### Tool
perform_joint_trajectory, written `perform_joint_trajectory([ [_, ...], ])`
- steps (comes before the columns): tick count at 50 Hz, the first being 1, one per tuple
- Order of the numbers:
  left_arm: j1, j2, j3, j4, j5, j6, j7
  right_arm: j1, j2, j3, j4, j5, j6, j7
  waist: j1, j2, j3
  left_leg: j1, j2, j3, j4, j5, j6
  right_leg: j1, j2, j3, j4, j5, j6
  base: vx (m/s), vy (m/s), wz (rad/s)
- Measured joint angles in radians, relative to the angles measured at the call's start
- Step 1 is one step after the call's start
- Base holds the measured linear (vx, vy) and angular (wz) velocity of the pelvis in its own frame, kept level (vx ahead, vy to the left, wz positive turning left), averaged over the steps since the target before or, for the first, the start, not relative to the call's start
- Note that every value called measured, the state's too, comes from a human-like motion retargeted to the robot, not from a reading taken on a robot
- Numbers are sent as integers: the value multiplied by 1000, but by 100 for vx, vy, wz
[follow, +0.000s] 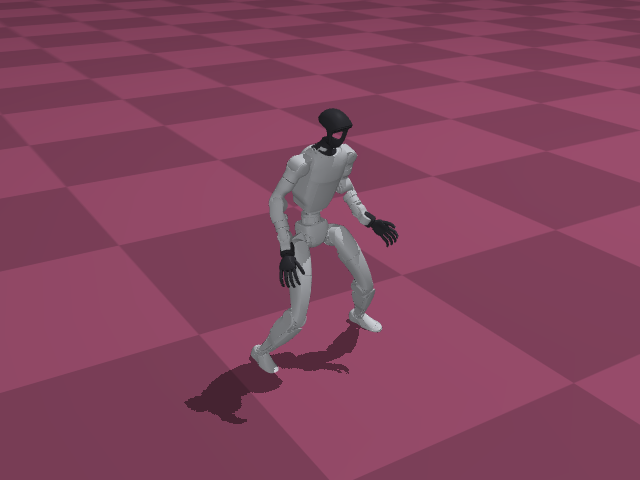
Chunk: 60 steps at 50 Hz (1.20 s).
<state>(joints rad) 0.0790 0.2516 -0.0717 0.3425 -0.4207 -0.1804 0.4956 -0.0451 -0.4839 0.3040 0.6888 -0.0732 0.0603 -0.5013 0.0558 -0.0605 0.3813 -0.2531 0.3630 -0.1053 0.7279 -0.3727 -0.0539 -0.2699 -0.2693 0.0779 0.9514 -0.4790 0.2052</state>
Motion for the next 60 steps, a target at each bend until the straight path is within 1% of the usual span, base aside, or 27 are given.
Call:
perform_joint_trajectory([
  [2, -172, -76, -161, -18, -11, -43, 32, -102, 25, -8, 100, 96, -6, -15, -15, 42, 28, -82, -54, -26, 165, -88, -5, 33, -66, -3, -43, 13, 13, 6, 127, 78],
  [4, -286, -41, -322, -124, 3, -68, -9, -111, 4, -28, 2, 186, -37, -10, -21, 77, -5, -125, -116, 2, 233, -140, -4, 73, -136, -11, -164, 102, 0, 21, 134, 46],
  [7, -300, 119, -387, -402, 6, -62, -197, -10, -91, -65, -378, 241, -81, 87, -27, 143, -111, -68, -207, 99, 93, -93, 35, 150, -229, -125, -426, 425, -54, 40, 138, -9],
  [8, -253, 161, -370, -483, -25, -71, -250, 34, -135, -68, -513, 237, -92, 131, -22, 170, -150, -12, -235, 141, -22, -32, 42, 172, -231, -175, -507, 541, -67, 44, 133, -61],
  [10, -113, 213, -328, -586, -107, -96, -313, 115, -212, -69, -738, 199, -108, 191, 2, 227, -227, 118, -281, 204, -301, 176, 5, 181, -137, -155, -603, 643, -51, 40, 125, -95],
  [13, 126, 279, -215, -625, -112, -100, -349, 187, -241, -56, -897, 129, -125, 230, 35, 295, -308, 244, -310, 130, -625, 599, -162, 151, 106, -79, -611, 668, 8, 24, 114, -109],
  [15, 247, 327, -137, -611, -49, -94, -356, 213, -222, -53, -911, 135, -142, 258, 33, 291, -324, 273, -340, 45, -703, 712, -208, 141, 155, -177, -601, 700, 15, 9, 112, -56],
  [17, 307, 371, -98, -562, 13, -88, -345, 240, -196, -63, -887, 190, -155, 294, 19, 244, -320, 264, -351, 87, -673, 661, -177, 158, 164, -230, -657, 749, 24, 3, 105, 8],
  [20, 333, 423, -87, -461, 45, -82, -327, 291, -164, -83, -838, 256, -151, 318, -2, 143, -299, 247, -351, 177, -601, 594, -134, 189, 193, -81, -787, 815, 57, 5, 96, 43],
  [23, 321, 474, -77, -354, 24, -58, -349, 341, -146, -111, -794, 237, -130, 338, -31, 64, -271, 248, -265, 152, -560, 481, -160, 213, 281, 79, -847, 835, 57, 15, 71, 62],
  [25, 308, 500, -72, -300, -2, -37, -374, 382, -149, -133, -780, 215, -119, 367, -55, 22, -260, 237, -208, 166, -554, 392, -160, 217, 281, 75, -838, 826, 57, 13, 104, 75],
  [27, 285, 514, -83, -268, -39, -14, -366, 445, -151, -157, -782, 215, -118, 386, -64, -14, -261, 197, -208, 209, -542, 297, -96, 192, 146, 1, -730, 550, 46, 2, 154, 62],
  [28, 250, 515, -93, -250, -51, -2, -348, 465, -146, -170, -777, 226, -120, 384, -65, -21, -247, 172, -184, 214, -516, 244, -75, 166, 92, -42, -628, 367, 14, -1, 139, 49],
  [30, 160, 478, -101, -204, -48, 26, -293, 475, -117, -170, -726, 254, -123, 335, -50, -4, -186, 121, -114, 182, -419, 151, -40, 81, 30, -39, -369, 102, -41, -3, 122, 20],
  [33, 14, 303, -89, -132, -56, 65, -187, 356, -50, -86, -456, 190, -73, 104, -46, 48, -56, 15, -130, 64, -115, 33, 28, -30, -56, 40, -44, 8, 9, -3, 126, 18],
  [35, -75, 185, -128, -127, -76, 41, -144, 206, -27, -31, -231, 118, -19, -21, -83, 91, -2, -94, -190, 39, 131, -54, 13, -4, -135, 39, -32, 8, 44, 6, 134, 81],
  [36, -95, 172, -173, -175, -82, 14, -146, 162, -31, -28, -208, 109, -14, -39, -100, 114, -8, -132, -217, 49, 195, -80, -12, 23, -168, 31, -84, 40, 41, 16, 137, 85],
  [39, -117, 257, -260, -421, -52, -47, -209, 87, -105, -60, -386, 160, -59, 33, -122, 197, -58, -141, -292, 107, 180, -107, -8, 98, -256, -41, -308, 268, -14, 30, 142, 24],
  [40, -96, 320, -255, -534, -34, -57, -244, 90, -153, -77, -518, 193, -82, 99, -115, 227, -82, -108, -315, 140, 109, -91, 14, 124, -284, -91, -400, 386, -45, 39, 144, -67],
  [42, 40, 443, -197, -728, -32, -96, -281, 133, -269, -95, -799, 209, -116, 210, -74, 297, -154, -1, -350, 204, -128, 55, 11, 157, -259, -190, -550, 575, -73, 37, 140, -103],
  [45, 302, 590, -118, -846, -63, -169, -292, 179, -385, -103, -1102, 194, -150, 278, -2, 396, -258, 153, -378, 176, -520, 460, -106, 154, -24, -123, -627, 632, -23, 23, 126, -101],
  [47, 439, 665, -74, -807, -53, -180, -318, 182, -407, -99, -1167, 201, -175, 286, 32, 423, -296, 208, -385, 63, -677, 682, -194, 155, 99, -155, -643, 666, 5, 8, 120, -75],
  [49, 497, 717, -46, -722, -12, -172, -359, 159, -420, -102, -1155, 213, -196, 309, 51, 392, -281, 227, -408, 14, -715, 717, -201, 171, 121, -263, -663, 685, 16, -2, 115, -35],
  [52, 469, 745, -44, -548, 50, -151, -408, 110, -412, -91, -1079, 242, -189, 349, 64, 285, -198, 226, -403, 108, -666, 620, -145, 217, 138, -305, -766, 736, 40, -8, 103, 15],
  [57, 389, 692, -39, -317, 75, -74, -362, 180, -303, -96, -953, 269, -147, 392, 77, 77, -138, 214, -269, 192, -552, 401, -113, 236, 295, 57, -852, 769, 57, 3, 76, 42],
  [58, 406, 660, -29, -301, 72, -64, -326, 228, -277, -99, -932, 258, -138, 390, 62, 48, -159, 210, -243, 199, -530, 356, -106, 254, 306, 112, -864, 780, 57, 12, 109, 73],
  [60, 516, 588, 20, -324, 59, -43, -247, 367, -228, -95, -918, 226, -134, 382, 36, -12, -263, 161, -219, 247, -478, 280, -62, 209, 244, 113, -773, 621, 57, 2, 147, 40],
])
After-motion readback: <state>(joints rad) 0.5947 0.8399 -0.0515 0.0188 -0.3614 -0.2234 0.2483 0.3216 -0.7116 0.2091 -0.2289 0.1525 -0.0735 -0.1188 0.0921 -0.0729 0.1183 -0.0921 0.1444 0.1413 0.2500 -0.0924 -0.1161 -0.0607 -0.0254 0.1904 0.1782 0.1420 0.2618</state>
